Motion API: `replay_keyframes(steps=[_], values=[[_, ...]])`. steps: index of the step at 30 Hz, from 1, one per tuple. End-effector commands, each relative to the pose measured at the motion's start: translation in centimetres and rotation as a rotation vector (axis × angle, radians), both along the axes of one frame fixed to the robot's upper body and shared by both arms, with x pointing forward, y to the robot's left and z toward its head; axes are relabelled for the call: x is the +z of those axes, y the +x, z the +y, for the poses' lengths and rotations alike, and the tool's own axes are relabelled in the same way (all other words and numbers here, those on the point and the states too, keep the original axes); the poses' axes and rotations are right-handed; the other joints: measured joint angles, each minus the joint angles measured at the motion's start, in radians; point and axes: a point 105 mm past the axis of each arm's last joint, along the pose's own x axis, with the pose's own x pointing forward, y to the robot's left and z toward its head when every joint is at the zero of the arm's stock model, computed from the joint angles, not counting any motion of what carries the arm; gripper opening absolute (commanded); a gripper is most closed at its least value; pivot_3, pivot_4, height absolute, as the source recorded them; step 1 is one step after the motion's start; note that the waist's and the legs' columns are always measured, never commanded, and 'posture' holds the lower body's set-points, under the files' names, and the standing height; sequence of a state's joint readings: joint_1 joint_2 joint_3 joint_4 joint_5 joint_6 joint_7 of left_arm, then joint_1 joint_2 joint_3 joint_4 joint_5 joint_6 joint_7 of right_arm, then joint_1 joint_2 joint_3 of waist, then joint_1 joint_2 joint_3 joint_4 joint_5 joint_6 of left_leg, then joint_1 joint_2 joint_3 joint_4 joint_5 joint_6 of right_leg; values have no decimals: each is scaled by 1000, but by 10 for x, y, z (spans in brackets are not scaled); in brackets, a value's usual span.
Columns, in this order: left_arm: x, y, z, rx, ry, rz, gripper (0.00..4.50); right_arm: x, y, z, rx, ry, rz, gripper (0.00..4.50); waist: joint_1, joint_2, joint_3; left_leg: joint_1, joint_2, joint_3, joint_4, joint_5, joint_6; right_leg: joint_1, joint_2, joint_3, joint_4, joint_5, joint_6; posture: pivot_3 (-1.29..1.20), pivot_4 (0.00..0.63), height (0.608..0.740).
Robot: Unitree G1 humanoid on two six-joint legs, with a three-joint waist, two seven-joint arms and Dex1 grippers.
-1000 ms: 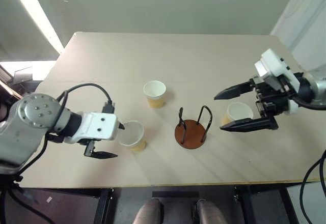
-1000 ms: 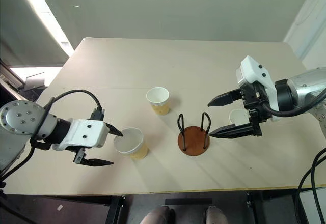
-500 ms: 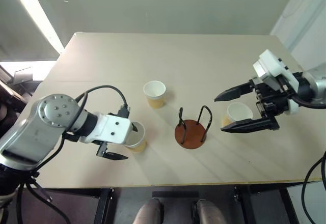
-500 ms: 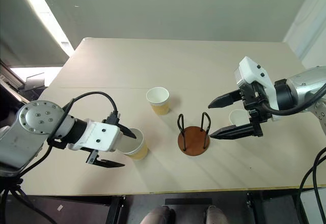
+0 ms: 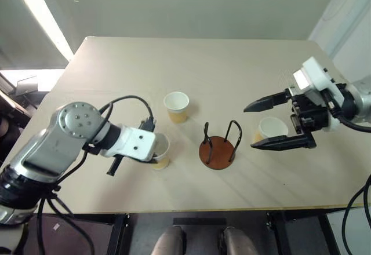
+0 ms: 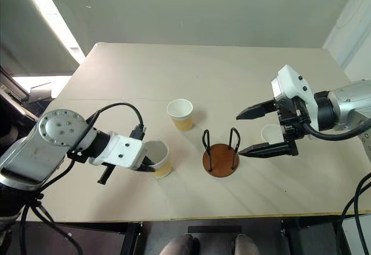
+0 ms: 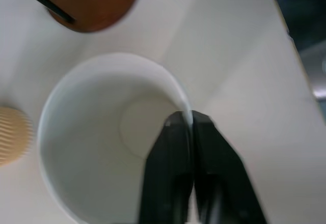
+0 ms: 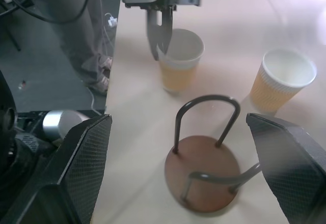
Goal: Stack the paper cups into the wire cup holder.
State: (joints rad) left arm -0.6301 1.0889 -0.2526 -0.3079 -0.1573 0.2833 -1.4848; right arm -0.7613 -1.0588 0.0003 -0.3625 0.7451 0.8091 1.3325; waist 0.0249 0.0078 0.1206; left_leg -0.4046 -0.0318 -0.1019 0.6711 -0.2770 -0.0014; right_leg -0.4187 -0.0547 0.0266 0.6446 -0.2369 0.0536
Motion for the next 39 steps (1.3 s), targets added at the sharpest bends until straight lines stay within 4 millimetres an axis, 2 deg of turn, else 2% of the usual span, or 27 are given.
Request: replay_keyframes(steps=[1, 3, 6, 8, 12, 16, 19, 24, 33, 39], values=[[25, 3, -6, -2, -69, -27, 34, 15, 2, -8, -19, 15, -90, 4404, 0, 0, 0, 0, 0, 0, 0, 0, 0, 0, 0, 0, 0, 0, 0, 0, 150, 740], [37, 4, -10, -6, -103, -30, 34, 17, 5, -11, -32, 17, -104, 4404, 0, 0, 0, 0, 0, 0, 0, 0, 0, 0, 0, 0, 0, 0, 0, 0, 150, 740], [67, 8, -19, -23, -181, -44, 34, 23, 9, -19, -61, 22, -125, 4404, 3, 0, 0, -1, 0, 0, 0, 0, 0, 0, 0, 0, 0, 0, 0, 0, 150, 740], [91, 9, -33, -61, -251, -42, 34, 23, 11, -25, -87, 14, -124, 4404, 7, 0, 0, -2, 0, 0, 1, 0, 0, 0, 0, -1, 0, 1, 1, 0, 150, 740], [122, 11, -54, -132, -340, -25, 34, 21, 12, -31, -109, 10, -117, 4404, 7, 0, 0, -3, -1, 0, 2, 0, 2, 1, -1, 0, 0, 2, 3, 0, 150, 740], [139, 10, -75, -220, -384, 3, 34, 19, 11, -33, -132, 14, -117, 4404, 8, 0, 0, -5, 0, 0, 3, -1, 2, 0, -1, -1, -1, 3, 4, 0, 150, 740], [138, 10, -90, -284, -393, 50, 34, 16, 9, -37, -159, 15, -114, 4404, 9, 0, 0, -5, 0, 1, 3, -1, 3, 0, -1, -1, -1, 3, 5, 0, 150, 740], [124, 15, -107, -341, -366, 111, 34, 13, 3, -43, -209, 12, -116, 4404, 12, 0, 0, -6, 0, 1, 5, -1, 3, 0, -1, -1, -1, 3, 6, 0, 150, 740], [102, 25, -121, -387, -307, 136, 34, 10, -7, -46, -268, 25, -114, 4404, 17, 0, 0, -8, 0, 1, 9, -1, 4, 0, -1, -1, -1, 4, 7, 0, 150, 740], [84, 22, -124, -426, -235, 146, 34, 10, -10, -48, -291, 26, -120, 4404, 20, 0, 0, -9, 0, 1, 11, -2, 6, 0, -1, 0, -2, 5, 9, 0, 150, 740]])
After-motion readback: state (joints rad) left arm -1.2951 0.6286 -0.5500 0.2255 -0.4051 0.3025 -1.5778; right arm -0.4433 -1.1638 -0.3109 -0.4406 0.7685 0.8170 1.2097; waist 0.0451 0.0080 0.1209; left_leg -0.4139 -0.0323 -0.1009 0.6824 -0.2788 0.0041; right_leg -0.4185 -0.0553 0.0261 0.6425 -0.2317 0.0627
